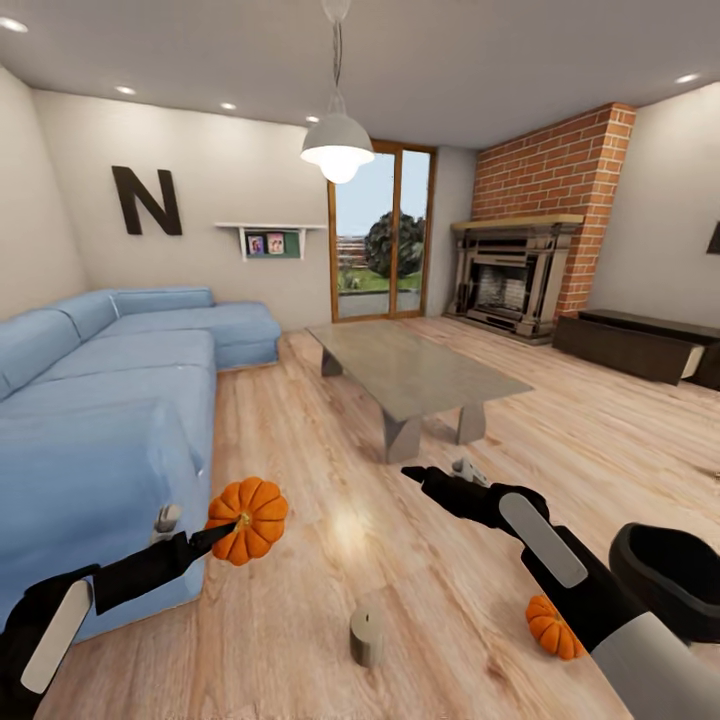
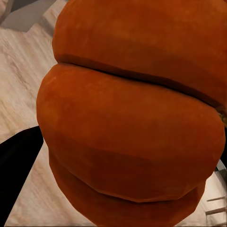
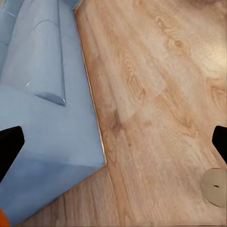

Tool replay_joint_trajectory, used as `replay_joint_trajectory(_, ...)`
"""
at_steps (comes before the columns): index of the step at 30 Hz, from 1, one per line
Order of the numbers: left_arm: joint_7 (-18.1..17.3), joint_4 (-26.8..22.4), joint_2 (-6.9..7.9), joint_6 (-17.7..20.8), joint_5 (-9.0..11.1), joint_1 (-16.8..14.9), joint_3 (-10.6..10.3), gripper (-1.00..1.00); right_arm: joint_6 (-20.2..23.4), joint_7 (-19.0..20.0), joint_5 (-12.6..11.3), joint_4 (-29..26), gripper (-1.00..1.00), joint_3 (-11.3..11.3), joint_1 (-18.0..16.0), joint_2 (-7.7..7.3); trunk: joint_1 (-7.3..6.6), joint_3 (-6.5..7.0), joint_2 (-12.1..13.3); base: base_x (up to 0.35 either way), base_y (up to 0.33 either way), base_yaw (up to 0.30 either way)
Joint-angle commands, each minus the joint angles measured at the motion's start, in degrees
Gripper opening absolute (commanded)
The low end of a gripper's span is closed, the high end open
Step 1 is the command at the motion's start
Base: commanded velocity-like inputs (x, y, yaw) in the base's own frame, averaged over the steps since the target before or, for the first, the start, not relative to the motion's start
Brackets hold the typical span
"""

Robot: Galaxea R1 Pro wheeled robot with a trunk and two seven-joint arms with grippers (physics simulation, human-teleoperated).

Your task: Place each of the two pumpkins and all three candles from the living room inside a cabinet in the living room (use any cabinet), then make sure every cabinet is closed, and position the cauldron so it is next to a table in the living room.

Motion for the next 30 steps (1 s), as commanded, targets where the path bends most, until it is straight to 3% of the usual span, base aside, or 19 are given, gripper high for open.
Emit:
replay_joint_trajectory(1,-0.1,0.0,-0.02,0.3,0.2,0.0,0.0,-1.00,-0.1,-0.5,-0.6,0.0,1.00,0.1,-0.1,-0.04,-0.03,0.00,0.0,-0.204,0.254,-0.211)
replay_joint_trajectory(13,-0.2,0.0,-0.06,0.1,0.1,0.0,0.1,-1.00,-0.1,-0.3,-0.6,0.2,1.00,0.1,-0.1,-0.04,-0.03,0.56,0.0,-0.052,0.048,-0.149)
replay_joint_trajectory(25,-0.2,0.0,-0.06,0.0,0.1,0.0,0.1,-1.00,-0.1,-0.4,-0.5,0.5,1.00,0.1,-0.1,-0.06,-0.03,1.07,0.0,-0.193,0.035,-0.135)
replay_joint_trajectory(30,-0.2,0.0,-0.06,0.0,0.1,0.0,0.1,-1.00,-2.0,-0.4,-0.3,5.9,1.00,0.1,-0.1,0.03,-0.03,1.39,0.0,-0.013,0.002,-0.209)
